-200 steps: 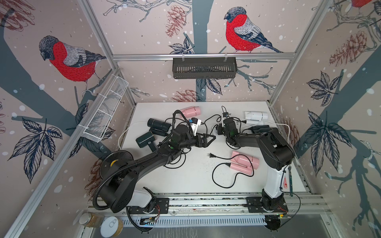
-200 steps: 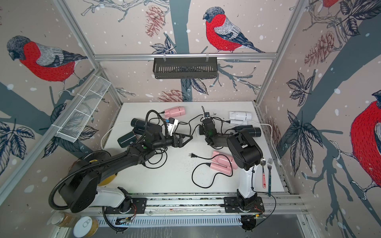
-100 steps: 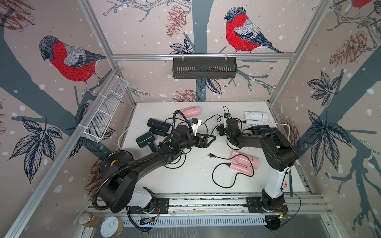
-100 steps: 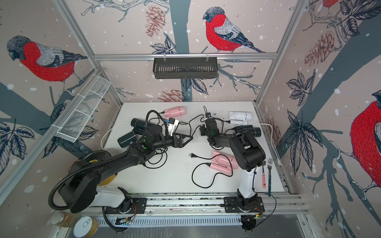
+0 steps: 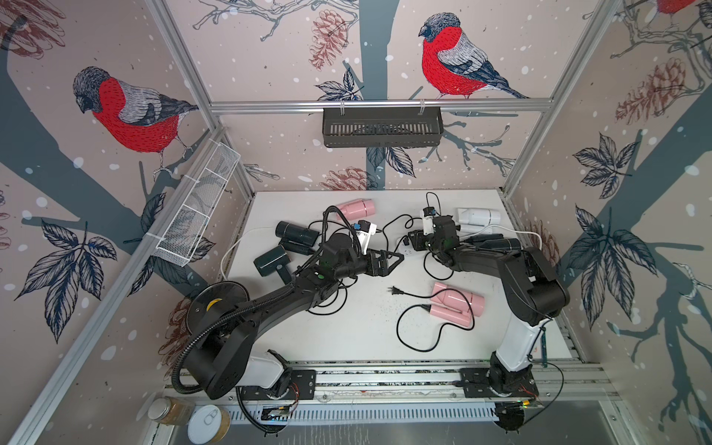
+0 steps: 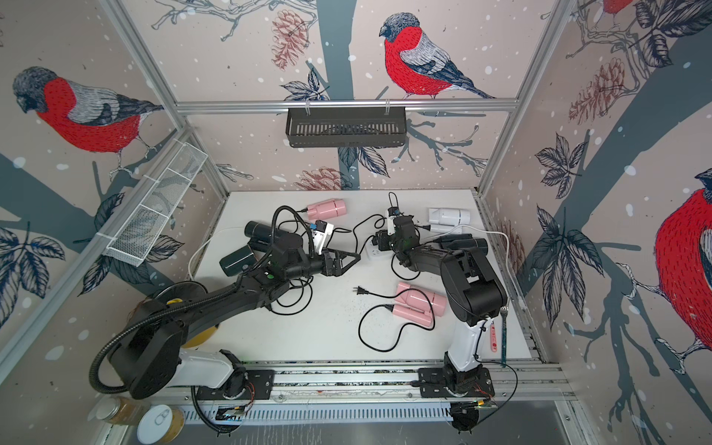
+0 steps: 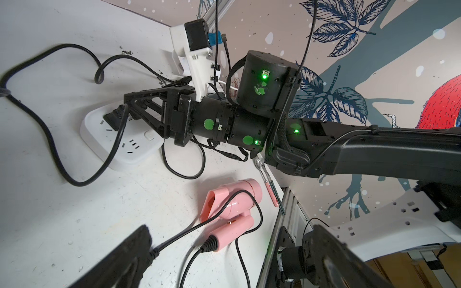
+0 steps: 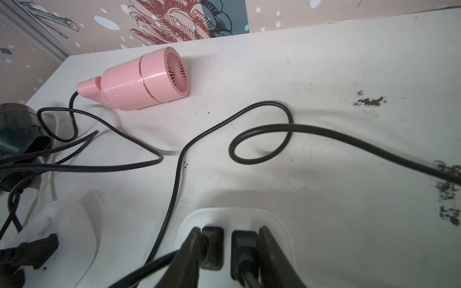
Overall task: Charge the blow dryers
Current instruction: Insert the plug into the socket.
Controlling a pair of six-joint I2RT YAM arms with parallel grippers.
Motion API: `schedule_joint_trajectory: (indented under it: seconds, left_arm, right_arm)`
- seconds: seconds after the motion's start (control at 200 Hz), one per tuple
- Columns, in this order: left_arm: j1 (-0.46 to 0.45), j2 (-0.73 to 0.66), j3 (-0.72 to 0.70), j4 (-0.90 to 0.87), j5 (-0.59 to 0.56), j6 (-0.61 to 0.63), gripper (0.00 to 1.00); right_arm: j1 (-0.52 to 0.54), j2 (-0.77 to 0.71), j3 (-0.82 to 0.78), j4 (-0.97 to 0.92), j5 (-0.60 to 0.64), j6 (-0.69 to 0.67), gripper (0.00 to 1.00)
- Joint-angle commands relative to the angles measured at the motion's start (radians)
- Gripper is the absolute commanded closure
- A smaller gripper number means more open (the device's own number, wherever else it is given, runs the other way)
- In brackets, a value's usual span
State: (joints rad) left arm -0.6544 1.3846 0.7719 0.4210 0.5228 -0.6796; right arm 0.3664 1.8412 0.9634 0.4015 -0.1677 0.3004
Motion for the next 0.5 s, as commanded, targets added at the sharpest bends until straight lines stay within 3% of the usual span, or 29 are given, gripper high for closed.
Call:
schedule_joint_trajectory:
  seconds: [0.0, 0.27, 0.495]
  left_arm:
    - [0.000, -0.003, -0.002, 0.049, 0.014, 0.005, 0.00]
    - [-0.001, -0.011, -0.006, 0.044, 0.011, 0.006, 0.00]
    - [-0.002, -0.008, -0.005, 0.047, 0.014, 0.003, 0.00]
  right_arm:
    - [-0.017, -0.008, 0.020, -0.033, -0.076, 0.022, 0.61]
    - [-0.025, 0.013, 0.072, -0.129, -0.060, -0.020, 0.63]
    - [-0.024, 0.021, 0.081, -0.154, -0.020, -0.033, 0.75]
